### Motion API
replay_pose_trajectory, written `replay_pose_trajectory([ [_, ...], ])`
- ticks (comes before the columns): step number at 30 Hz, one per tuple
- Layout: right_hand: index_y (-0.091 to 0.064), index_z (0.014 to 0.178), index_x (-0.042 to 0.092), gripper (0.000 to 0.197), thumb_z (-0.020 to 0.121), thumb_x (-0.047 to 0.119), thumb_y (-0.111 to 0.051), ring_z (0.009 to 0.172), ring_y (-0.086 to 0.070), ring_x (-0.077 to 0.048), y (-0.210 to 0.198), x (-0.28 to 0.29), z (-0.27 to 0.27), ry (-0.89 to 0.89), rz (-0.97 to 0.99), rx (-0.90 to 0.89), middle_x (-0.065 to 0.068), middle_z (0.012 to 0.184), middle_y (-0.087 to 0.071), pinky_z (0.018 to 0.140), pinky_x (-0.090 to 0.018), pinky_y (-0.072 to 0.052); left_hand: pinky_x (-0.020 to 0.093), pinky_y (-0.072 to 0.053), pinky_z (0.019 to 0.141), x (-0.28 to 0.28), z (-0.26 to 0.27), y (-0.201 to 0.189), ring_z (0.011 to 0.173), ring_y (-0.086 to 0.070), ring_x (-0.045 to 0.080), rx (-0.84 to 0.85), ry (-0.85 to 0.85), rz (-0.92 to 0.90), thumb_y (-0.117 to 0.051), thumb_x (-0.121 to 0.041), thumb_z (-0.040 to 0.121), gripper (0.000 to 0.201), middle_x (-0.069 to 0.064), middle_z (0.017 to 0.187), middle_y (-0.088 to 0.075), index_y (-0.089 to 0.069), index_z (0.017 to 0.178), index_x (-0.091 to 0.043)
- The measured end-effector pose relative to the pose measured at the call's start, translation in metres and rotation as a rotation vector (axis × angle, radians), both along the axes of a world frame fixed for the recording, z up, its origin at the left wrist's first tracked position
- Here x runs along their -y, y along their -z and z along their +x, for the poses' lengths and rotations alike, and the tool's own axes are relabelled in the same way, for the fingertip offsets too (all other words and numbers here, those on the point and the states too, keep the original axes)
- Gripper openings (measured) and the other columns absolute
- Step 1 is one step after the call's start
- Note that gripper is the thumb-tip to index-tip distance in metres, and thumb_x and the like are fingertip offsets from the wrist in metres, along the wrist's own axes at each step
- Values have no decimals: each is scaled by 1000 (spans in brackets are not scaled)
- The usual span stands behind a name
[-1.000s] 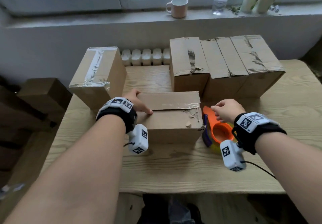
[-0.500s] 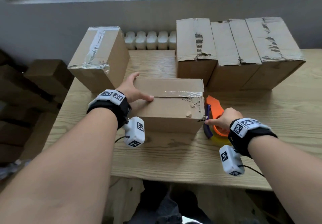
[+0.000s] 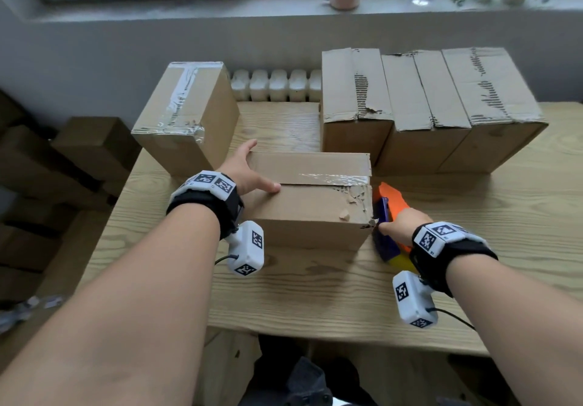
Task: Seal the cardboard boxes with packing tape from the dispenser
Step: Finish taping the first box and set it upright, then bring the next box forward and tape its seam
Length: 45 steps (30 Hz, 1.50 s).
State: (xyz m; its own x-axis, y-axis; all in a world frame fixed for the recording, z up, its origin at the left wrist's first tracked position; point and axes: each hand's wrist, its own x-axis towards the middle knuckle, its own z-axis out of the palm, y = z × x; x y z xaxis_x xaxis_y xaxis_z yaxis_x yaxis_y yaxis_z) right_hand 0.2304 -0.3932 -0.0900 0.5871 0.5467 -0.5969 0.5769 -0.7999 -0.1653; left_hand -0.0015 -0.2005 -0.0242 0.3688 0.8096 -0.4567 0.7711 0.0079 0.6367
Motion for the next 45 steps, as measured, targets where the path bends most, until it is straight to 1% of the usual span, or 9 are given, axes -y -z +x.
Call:
replay_pose_trajectory([
  [5,-55,105,2,35,95,35,-47,91,-56,-31,-25,4,12,47,-15,67,-14,96,-57,71,-29,-37,35,-29,110,2,2,-16,141,-31,20,-62,73,56,-88,-22,65,105,0,154,-31,-27,149,-29],
  [11,-61,86,-6,44,96,32,-42,109,-55,-40,-64,14,37,359,231,13,-32,118,-58,82,-34,-38,30,-37,98,3,10,-43,127,-47,23,-103,117,99,-76,-26,80,61,6,140,-47,-50,135,-20],
  [15,-62,106,-10,61,90,49,-56,110,-56,-40,-107,16,47,484,452,97,-26,111,-61,85,-36,-41,25,-38,85,4,19,-57,116,-55,22,-80,175,97,-70,-22,86,42,8,129,-58,-60,126,-14],
  [18,-61,100,-2,74,74,67,-65,93,-57,-32,-140,8,47,411,505,63,-15,96,-57,77,-34,-41,24,-44,76,6,32,-63,101,-57,19,-10,200,64,-62,-19,92,32,9,116,-63,-63,122,-10],
  [21,-67,91,2,66,68,63,-74,81,-65,-28,-167,-4,38,338,585,-93,-12,89,-68,75,-36,-51,25,-45,72,7,49,-71,91,-57,18,173,104,-121,-48,-19,100,23,7,100,-63,-61,115,-7],
  [25,-68,85,14,39,77,52,-73,61,-60,-13,-184,-18,14,178,644,-221,-2,72,-67,49,-18,-44,30,-48,80,10,56,-80,102,-59,24,432,-57,-474,-32,-30,104,31,9,97,-63,-51,113,-7],
  [28,-71,93,8,44,72,46,-77,66,-65,-19,-183,-31,-1,137,709,-341,-10,82,-73,63,-26,-50,33,-52,86,9,51,-81,103,-63,28,561,-87,-640,-32,-32,104,41,18,107,-64,-54,116,1],
  [34,-72,97,8,55,62,49,-79,70,-68,-22,-180,-48,-16,70,766,-427,-12,83,-74,66,-29,-53,24,-59,57,-1,35,-79,60,-71,19,650,-196,-722,-51,-14,96,22,13,72,-72,-63,90,3],
  [45,-70,102,8,77,45,57,-89,78,-71,-28,-176,-61,-22,63,769,-531,-13,86,-75,79,-40,-56,17,-51,45,-5,25,-76,44,-63,11,598,-217,-695,-56,-7,92,14,6,54,-64,-59,79,-1],
])
